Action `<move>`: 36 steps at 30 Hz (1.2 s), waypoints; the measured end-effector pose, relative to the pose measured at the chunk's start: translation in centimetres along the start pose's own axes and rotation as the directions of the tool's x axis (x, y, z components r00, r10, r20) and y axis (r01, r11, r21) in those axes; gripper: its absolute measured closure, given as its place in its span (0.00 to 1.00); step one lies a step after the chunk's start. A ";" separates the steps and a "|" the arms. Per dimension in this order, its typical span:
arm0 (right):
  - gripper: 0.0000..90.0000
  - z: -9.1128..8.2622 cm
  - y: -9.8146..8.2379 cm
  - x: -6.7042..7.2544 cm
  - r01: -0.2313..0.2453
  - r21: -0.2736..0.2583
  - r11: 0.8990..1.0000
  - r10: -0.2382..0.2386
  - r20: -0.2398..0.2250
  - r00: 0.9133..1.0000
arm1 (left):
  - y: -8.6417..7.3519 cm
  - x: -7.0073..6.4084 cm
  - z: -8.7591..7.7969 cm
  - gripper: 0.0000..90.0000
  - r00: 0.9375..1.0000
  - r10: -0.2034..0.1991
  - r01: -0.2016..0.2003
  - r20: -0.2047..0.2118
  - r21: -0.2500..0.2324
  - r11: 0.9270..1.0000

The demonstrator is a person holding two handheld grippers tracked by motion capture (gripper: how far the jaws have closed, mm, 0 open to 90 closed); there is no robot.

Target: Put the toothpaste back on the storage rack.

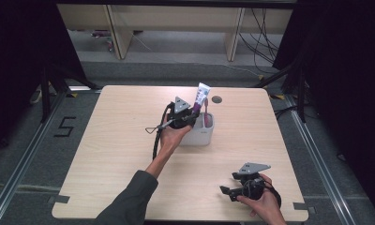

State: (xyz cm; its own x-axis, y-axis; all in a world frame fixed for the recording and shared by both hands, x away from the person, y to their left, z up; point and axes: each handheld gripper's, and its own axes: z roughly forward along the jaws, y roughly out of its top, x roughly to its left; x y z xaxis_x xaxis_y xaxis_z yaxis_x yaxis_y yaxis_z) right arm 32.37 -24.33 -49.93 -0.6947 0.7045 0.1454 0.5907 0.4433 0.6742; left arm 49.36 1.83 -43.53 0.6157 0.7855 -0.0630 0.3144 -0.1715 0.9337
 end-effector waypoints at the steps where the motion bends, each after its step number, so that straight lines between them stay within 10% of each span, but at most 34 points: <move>1: 0.29 0.0 0.0 0.0 -0.001 0.000 1.000 0.001 0.000 1.000 | -0.1 0.0 0.0 0.82 1.000 0.004 -0.004 -0.001 0.003 1.000; 22: 0.29 0.1 -0.1 0.0 0.001 0.006 1.000 -0.001 -0.001 1.000 | -0.3 -0.3 -0.9 0.80 0.996 0.084 -0.084 0.003 0.094 0.992; 36: 0.29 0.1 -0.1 0.0 0.005 0.003 1.000 -0.005 0.001 1.000 | 0.7 0.6 -3.4 0.72 0.996 0.088 -0.089 0.019 0.053 0.995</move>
State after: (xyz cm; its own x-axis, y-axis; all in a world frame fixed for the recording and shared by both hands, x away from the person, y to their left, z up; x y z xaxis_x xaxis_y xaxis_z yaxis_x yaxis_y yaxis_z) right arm 32.39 -24.35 -50.03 -0.6973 0.7027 0.1410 0.5881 0.4486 0.6730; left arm 47.45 4.19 -41.66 0.6542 0.7562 0.0130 0.2960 -0.2718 0.9157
